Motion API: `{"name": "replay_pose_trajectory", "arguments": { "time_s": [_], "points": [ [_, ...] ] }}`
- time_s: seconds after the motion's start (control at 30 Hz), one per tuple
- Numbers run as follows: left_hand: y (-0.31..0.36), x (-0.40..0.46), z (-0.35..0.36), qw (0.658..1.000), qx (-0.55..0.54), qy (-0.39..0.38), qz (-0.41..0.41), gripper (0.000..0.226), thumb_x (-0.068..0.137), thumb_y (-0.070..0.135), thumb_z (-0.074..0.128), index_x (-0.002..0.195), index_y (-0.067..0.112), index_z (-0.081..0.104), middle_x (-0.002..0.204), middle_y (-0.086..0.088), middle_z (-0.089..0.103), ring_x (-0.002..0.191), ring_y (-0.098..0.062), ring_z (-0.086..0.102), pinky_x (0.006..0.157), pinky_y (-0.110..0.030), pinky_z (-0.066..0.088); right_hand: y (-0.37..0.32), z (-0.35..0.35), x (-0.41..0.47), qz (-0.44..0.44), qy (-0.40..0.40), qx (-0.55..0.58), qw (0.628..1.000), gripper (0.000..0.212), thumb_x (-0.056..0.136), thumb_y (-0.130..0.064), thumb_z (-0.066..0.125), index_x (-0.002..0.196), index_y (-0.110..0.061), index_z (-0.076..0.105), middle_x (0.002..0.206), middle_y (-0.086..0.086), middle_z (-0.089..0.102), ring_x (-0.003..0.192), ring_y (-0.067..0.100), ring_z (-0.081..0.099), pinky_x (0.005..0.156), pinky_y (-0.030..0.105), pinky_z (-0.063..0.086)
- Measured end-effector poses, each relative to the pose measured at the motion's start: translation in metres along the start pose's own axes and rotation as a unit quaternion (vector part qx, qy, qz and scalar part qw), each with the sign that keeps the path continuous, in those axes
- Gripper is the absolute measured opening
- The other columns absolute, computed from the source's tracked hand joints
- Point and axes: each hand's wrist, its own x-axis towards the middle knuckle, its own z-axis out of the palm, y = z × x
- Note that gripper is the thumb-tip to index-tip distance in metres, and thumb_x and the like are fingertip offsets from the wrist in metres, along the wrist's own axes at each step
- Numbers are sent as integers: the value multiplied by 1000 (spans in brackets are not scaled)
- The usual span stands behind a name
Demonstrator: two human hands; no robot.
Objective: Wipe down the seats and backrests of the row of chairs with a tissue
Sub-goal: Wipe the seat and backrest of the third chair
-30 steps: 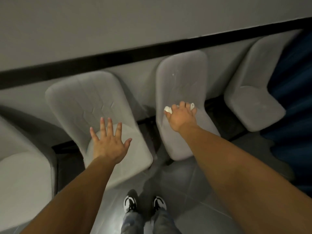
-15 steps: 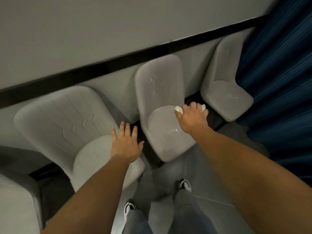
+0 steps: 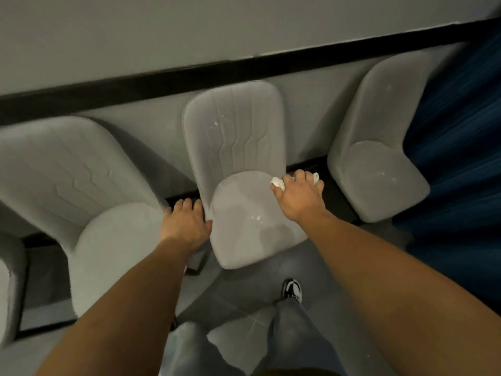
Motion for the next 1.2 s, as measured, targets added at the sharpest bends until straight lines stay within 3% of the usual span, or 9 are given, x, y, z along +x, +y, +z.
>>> {"name": "replay_pose_trajectory", "arguments": {
  "time_s": [0.1, 0.2, 0.43, 0.63, 0.87, 1.03, 1.2],
  "points": [
    [53, -13, -1, 1000, -11, -1, -21, 70, 90, 62, 31, 147, 21, 33, 148, -7, 41, 137, -28, 32, 110, -49, 29, 54, 9, 4, -49, -27, -7, 998, 55, 102, -58, 25, 127, -20, 57, 127, 10, 47, 123, 31, 37, 104, 53, 26],
    [93, -7, -20, 1000, -11, 9, -20, 72, 91, 64, 29, 149, 22, 29, 152, -7, 37, 140, -29, 29, 113, -48, 26, 92, 5, 23, -27, -32, 1, 999, 56, 101, -58, 26, 127, -20, 58, 127, 11, 48, 124, 32, 38, 103, 53, 28],
    [133, 21, -34, 999, 3, 50, -18, 71, 91, 64, 25, 146, 20, 32, 144, -7, 45, 136, -29, 34, 112, -51, 26, 112, 17, 43, -56, -37, 8, 998, 56, 101, -59, 27, 126, -20, 58, 127, 11, 49, 124, 31, 38, 103, 54, 27],
    [148, 14, 23, 999, -42, 12, -22, 72, 92, 64, 22, 150, 22, 27, 152, -6, 37, 141, -29, 26, 115, -53, 21, 123, 42, 33, -63, -36, -30, 997, 54, 101, -59, 28, 125, -22, 58, 126, 8, 49, 123, 29, 38, 103, 52, 27],
    [115, -25, 114, 989, -24, -102, -106, 72, 91, 62, 26, 148, 18, 26, 151, -9, 34, 142, -31, 19, 113, -54, 18, 115, 82, 24, -85, -13, -29, 996, 49, 101, -56, 32, 125, -22, 58, 128, 8, 50, 124, 28, 39, 104, 52, 27],
    [114, -10, 146, 984, -61, -61, -154, 75, 91, 65, 23, 150, 19, 25, 158, -9, 24, 146, -30, 13, 115, -53, 16, 105, 121, 47, -125, -32, -34, 991, 48, 102, -55, 28, 127, -25, 55, 132, 6, 48, 127, 27, 37, 108, 51, 27],
    [109, 40, 194, 967, -103, -1, -235, 80, 89, 68, 21, 151, 18, 27, 157, -11, 25, 145, -31, 15, 113, -53, 22, 84, 179, 99, -202, 1, -16, 979, 47, 102, -55, 32, 133, -26, 52, 136, 6, 44, 130, 27, 34, 111, 53, 22]
  ]
}}
